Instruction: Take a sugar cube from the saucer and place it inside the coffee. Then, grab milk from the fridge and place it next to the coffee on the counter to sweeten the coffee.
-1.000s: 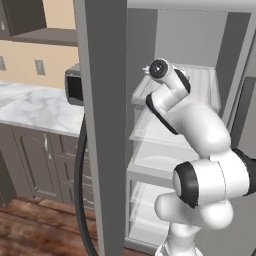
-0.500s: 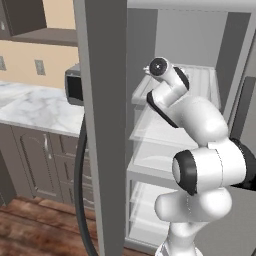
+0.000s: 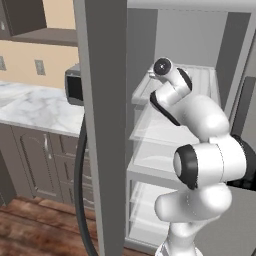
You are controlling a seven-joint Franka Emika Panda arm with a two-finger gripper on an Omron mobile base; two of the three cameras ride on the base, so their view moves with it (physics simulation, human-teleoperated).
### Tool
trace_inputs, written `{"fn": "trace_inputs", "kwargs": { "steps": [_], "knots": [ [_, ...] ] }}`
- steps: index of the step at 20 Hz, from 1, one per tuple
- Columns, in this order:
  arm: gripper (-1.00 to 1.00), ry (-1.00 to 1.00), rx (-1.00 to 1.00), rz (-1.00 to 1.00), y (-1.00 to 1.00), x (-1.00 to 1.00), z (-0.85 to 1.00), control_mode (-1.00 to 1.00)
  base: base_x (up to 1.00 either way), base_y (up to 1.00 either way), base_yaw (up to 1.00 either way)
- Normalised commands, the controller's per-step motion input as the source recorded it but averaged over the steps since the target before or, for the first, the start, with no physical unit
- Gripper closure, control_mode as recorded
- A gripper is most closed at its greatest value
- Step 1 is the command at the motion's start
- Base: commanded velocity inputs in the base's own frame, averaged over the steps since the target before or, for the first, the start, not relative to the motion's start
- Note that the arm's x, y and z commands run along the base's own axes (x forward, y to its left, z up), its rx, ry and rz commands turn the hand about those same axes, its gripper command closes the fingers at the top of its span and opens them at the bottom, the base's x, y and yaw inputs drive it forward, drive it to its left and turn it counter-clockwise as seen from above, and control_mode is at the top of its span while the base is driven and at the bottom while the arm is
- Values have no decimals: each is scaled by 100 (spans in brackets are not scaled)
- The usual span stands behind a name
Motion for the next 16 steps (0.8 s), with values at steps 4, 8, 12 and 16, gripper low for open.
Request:
{"fn": "trace_inputs", "kwargs": {
  "steps": [4, 8, 12, 16],
  "knots": [
    [-100, 6, 0, 0, 0, 22, -12, -100, 0, 0, 0],
    [-100, 7, 0, 0, 0, 26, -10, -100, 0, 0, 0],
    [100, 7, 0, 0, 0, 22, -12, -100, 0, 0, 0],
    [100, 4, 0, 0, 0, 20, -7, -100, 0, 0, 0]
  ]
}}
